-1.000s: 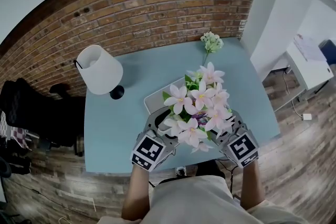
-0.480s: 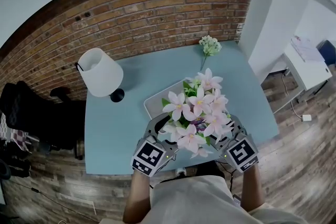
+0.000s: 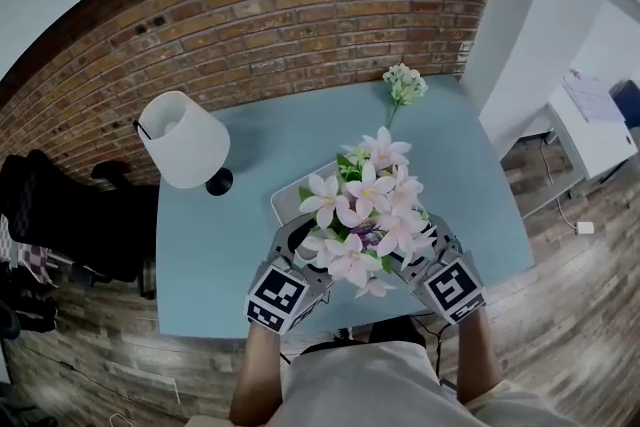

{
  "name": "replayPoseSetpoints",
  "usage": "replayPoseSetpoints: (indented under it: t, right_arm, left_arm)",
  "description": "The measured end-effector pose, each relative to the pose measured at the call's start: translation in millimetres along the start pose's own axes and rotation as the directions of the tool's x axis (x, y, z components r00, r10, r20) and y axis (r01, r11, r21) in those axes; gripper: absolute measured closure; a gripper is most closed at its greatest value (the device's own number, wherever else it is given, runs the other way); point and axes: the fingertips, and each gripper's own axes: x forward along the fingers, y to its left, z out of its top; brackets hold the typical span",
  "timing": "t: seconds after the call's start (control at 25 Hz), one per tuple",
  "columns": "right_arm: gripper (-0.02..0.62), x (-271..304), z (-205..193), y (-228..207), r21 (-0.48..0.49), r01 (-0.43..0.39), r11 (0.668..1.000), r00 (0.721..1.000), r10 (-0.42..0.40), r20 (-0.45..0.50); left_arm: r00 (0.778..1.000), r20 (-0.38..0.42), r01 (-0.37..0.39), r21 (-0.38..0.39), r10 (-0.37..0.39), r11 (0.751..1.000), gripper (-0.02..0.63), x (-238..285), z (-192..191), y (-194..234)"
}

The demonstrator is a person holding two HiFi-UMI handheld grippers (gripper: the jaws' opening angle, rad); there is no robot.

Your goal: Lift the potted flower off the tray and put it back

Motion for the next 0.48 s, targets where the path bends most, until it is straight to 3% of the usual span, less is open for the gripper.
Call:
replayPoseSetpoints:
  t: [0.48]
  right_arm:
    - [0.314, 71, -25, -64, 0.001, -0.089, 0.996, 0.995, 0.089, -0.049]
  left_arm:
    - [0.996, -0.025, -0.090, -0.067, 0.089, 0.994, 0.201, 62, -20, 67]
